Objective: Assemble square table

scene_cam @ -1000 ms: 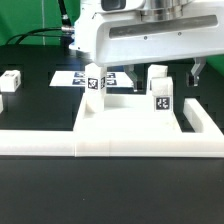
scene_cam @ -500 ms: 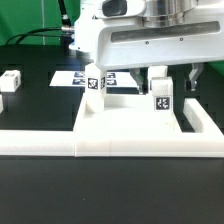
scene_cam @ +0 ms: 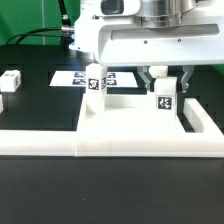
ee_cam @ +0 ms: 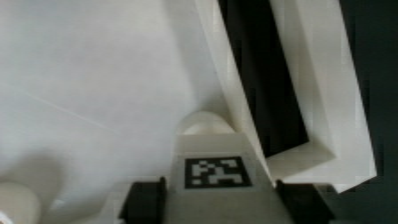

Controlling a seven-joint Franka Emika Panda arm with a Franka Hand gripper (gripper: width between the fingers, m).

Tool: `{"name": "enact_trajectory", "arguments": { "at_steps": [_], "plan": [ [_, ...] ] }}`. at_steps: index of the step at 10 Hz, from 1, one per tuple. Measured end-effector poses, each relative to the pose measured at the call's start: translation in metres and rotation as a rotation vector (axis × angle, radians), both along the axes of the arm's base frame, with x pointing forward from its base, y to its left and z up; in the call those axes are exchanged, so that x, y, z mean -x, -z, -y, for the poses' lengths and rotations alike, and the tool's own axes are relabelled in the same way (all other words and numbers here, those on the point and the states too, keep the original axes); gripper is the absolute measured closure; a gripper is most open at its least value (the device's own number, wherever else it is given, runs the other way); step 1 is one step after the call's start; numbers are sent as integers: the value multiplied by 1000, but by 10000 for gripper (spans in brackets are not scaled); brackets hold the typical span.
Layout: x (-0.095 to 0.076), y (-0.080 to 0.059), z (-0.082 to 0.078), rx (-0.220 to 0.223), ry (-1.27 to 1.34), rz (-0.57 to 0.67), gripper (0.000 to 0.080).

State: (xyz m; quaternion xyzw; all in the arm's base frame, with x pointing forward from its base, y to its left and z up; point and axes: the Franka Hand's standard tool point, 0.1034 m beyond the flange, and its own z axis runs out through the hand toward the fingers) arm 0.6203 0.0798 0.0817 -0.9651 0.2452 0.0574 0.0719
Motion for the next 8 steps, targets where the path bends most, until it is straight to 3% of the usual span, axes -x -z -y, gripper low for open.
{"name": "enact_trajectory", "arguments": {
  "at_steps": [4, 8],
  "plan": [
    [-3, 1, -1, -9, 465, -63, 508],
    [-7, 1, -12, 4, 891, -109, 508]
  ]
}}
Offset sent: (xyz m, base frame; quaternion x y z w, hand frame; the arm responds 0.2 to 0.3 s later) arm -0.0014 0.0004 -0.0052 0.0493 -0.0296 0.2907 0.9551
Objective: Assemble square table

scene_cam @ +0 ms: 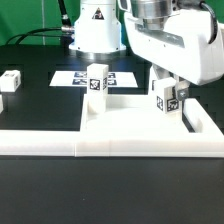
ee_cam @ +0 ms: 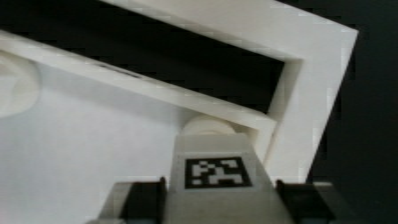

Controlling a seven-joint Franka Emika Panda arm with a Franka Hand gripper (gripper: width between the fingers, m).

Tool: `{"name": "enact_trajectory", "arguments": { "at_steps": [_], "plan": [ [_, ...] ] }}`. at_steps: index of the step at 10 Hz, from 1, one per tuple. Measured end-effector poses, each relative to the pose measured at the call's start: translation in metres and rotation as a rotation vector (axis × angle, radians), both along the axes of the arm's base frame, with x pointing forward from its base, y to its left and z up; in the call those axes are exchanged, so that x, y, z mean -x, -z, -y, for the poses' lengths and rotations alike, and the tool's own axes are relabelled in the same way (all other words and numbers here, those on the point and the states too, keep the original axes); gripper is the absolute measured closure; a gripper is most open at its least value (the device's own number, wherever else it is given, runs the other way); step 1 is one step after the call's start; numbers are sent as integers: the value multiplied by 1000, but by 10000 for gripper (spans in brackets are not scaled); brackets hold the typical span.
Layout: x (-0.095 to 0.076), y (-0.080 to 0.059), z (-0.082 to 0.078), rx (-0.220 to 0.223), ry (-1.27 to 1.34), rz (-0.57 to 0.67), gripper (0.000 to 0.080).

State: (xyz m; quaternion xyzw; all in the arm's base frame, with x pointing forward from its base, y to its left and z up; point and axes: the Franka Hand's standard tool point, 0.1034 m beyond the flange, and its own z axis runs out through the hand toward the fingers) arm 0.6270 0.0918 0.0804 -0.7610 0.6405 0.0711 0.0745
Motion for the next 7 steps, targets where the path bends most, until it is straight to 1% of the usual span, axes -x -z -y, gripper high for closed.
{"name": "enact_trajectory", "arguments": {
  "at_steps": [2, 5, 6, 7],
  "plan": [
    [0, 0, -3, 2, 117, -23, 508],
    [0, 1, -5, 3, 86, -14, 495],
    [1, 1, -5, 6, 46, -8, 324],
    [2, 0, -8, 9, -96, 10, 186]
  ]
}}
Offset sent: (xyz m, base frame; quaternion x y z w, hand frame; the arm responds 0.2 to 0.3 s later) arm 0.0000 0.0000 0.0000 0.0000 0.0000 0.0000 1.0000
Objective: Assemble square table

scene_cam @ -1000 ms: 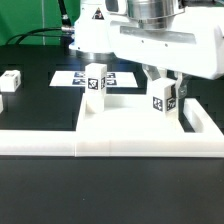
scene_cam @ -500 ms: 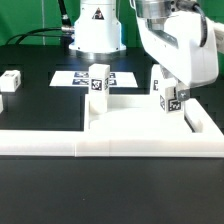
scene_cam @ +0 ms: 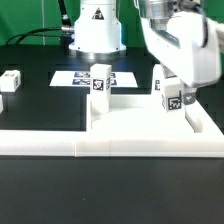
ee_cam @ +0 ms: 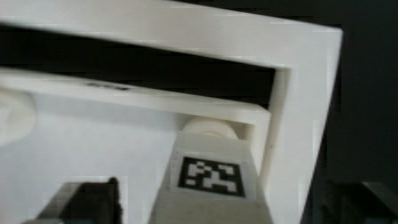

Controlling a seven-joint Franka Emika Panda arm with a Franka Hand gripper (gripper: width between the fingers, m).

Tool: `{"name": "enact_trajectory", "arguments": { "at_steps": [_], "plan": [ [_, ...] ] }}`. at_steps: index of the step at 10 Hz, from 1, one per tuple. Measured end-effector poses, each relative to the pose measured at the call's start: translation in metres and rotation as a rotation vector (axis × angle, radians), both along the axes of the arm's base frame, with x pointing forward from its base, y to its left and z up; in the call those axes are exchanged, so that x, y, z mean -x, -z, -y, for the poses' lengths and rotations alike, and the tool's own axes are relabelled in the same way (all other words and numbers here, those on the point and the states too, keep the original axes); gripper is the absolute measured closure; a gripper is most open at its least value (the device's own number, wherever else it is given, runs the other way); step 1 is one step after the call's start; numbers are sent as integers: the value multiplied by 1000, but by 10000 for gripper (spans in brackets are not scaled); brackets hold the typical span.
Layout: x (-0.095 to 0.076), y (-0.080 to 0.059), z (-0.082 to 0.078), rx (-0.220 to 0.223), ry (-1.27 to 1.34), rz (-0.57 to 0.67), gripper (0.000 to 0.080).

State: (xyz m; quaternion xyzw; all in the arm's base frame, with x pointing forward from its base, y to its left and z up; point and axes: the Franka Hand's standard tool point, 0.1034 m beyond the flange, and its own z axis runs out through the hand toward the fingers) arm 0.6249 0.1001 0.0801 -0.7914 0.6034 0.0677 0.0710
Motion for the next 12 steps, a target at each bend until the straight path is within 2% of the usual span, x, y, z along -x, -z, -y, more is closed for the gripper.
{"name": "enact_trajectory", "arguments": {
  "at_steps": [2, 5, 6, 7, 8, 9, 12],
  "plan": [
    [0, -5, -8, 23, -236, 38, 161],
    [1, -3, -5, 19, -420, 70, 153],
    [0, -2, 0, 19, -533, 92, 150],
    [-1, 0, 12, 26, -682, 131, 150],
    [-1, 3, 13, 43, -762, 159, 150],
    [-1, 3, 6, 61, -842, 176, 150],
    [-9, -1, 5, 78, -1106, 224, 150]
  ]
}}
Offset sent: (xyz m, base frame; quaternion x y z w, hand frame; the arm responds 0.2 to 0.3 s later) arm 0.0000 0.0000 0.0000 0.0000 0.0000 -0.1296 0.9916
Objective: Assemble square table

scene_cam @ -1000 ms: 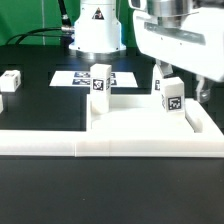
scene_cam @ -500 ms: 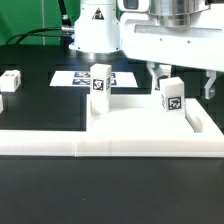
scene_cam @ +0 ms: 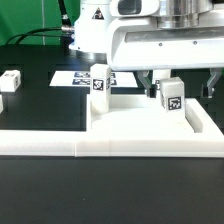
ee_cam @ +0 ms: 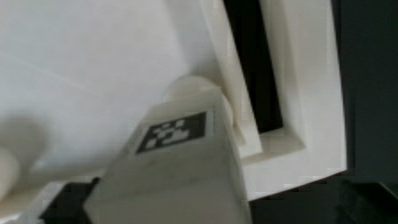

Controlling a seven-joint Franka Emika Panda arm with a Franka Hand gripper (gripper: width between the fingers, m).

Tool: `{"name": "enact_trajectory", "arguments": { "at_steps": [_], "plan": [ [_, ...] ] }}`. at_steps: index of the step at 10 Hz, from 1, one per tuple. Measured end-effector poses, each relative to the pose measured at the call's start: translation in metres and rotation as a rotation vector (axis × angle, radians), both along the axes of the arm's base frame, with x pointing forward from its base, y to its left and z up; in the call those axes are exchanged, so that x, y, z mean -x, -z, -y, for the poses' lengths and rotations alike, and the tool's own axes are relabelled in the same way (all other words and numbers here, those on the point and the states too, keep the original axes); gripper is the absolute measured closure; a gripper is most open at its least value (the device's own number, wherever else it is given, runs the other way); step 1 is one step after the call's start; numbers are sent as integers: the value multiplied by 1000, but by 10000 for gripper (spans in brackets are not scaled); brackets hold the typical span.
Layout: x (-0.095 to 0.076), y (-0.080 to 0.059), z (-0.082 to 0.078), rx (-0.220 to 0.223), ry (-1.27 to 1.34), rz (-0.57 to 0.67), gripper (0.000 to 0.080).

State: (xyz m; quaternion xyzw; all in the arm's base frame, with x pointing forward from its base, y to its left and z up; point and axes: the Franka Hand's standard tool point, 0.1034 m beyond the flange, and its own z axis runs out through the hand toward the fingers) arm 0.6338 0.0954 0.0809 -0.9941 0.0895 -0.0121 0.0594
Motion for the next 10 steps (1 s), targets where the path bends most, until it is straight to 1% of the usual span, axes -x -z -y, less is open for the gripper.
{"name": "enact_trajectory", "arguments": {
  "at_steps": [1, 2, 3, 4, 5, 7, 8, 10],
  "plan": [
    [0, 1, 0, -1, 16, -3, 150],
    [0, 1, 0, -1, 34, -5, 197],
    [0, 1, 1, -1, 33, -5, 197],
    [0, 1, 0, -6, 72, -9, 372],
    [1, 1, 0, -11, 188, -24, 508],
    [1, 1, -2, -16, 359, -45, 508],
    [2, 1, -7, -21, 514, -65, 508],
    [3, 2, -11, -35, 764, -98, 508]
  ]
}}
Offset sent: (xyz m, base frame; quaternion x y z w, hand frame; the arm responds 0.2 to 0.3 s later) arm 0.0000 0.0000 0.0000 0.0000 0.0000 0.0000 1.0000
